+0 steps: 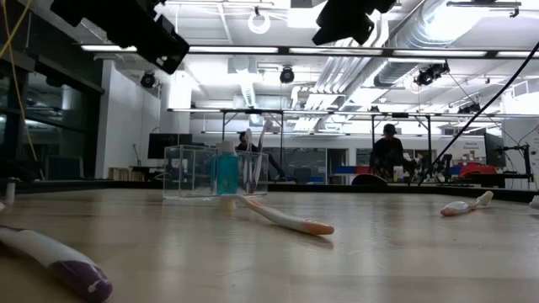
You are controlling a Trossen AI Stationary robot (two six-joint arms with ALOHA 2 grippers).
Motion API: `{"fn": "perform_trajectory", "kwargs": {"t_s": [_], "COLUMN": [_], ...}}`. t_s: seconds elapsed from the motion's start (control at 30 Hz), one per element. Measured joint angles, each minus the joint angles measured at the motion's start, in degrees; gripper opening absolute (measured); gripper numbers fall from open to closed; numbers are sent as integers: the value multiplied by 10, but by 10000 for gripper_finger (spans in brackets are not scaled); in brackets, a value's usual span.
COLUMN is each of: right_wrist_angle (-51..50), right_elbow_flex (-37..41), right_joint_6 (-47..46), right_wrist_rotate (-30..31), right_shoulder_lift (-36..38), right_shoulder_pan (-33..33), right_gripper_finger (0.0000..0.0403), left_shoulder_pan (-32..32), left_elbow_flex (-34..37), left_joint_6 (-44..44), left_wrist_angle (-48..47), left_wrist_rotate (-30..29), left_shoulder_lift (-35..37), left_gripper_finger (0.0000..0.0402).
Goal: Pick & Place toothbrushing station
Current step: Put the violet toothbrush into the transparent organizer
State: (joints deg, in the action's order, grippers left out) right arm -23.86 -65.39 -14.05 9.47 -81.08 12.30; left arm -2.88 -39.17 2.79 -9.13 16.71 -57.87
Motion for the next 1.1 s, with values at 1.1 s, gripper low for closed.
{"fn": "perform_trajectory", "kwargs": {"t_s": [1.1], "right_wrist_angle": [104], "right_elbow_flex": [0], "right_joint_6": [-57], "right_wrist_rotate": [10], "right_shoulder_lift": [-60], "right_shoulder_pan": [61], "right_gripper_finger": [174], "left_shoulder_pan": [-90], "left_elbow_flex": [-112], "left_joint_6": [-52], "left_wrist_angle": [-2], "left_wrist_rotate": [16], "left_shoulder_lift": [-45], "left_gripper_finger": [76]}}
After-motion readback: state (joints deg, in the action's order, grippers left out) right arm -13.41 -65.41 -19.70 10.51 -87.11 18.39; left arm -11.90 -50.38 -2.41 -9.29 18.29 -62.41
